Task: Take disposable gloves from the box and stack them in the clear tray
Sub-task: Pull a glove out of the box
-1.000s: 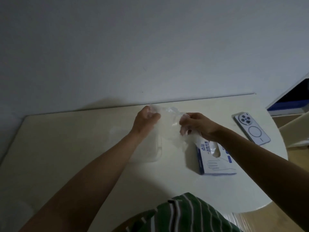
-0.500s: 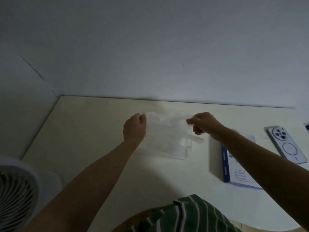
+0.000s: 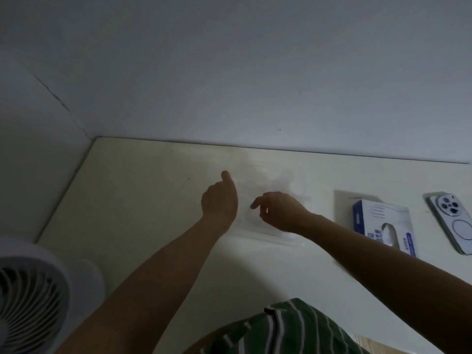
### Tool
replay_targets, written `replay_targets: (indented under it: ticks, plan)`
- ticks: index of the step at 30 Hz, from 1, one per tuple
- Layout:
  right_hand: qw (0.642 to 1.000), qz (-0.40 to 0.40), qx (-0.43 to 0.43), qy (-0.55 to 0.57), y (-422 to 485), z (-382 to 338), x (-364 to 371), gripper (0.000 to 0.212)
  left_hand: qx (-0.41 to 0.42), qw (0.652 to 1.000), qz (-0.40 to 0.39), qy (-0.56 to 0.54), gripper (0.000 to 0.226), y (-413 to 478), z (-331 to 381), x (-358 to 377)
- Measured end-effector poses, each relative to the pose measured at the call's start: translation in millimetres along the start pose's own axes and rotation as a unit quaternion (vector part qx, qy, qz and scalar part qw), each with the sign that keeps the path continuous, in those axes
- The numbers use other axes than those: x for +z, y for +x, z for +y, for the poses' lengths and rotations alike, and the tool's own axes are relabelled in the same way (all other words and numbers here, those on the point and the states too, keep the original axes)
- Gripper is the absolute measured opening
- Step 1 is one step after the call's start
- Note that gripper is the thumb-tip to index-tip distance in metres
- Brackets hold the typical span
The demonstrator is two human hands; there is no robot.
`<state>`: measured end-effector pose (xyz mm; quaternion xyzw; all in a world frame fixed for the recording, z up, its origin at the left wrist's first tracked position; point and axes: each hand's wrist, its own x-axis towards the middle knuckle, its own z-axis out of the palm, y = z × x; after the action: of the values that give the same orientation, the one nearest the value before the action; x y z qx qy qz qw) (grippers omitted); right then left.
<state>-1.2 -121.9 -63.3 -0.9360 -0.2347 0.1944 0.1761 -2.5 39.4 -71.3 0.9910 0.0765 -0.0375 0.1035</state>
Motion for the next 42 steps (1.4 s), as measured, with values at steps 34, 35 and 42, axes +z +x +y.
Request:
replay_targets:
  ticks: [34,35,42]
  plan:
    - [0.974,-0.152,0.109,-0.126,21.1,12.9,35.5,0.102,0.116,0.926,-0.244,0.265,0.099,11.1,10.8,16.9]
    - [0.976,-0.145,0.108,-0.123,22.2,14.2,38.2,0.100,0.132,0.927,-0.219,0.274,0.087,11.9,13.3,16.0]
    - [0.981,-0.116,0.109,-0.106,24.8,19.0,45.5,0.092,0.135,0.952,-0.252,0.112,0.074,16.7,23.9,12.3]
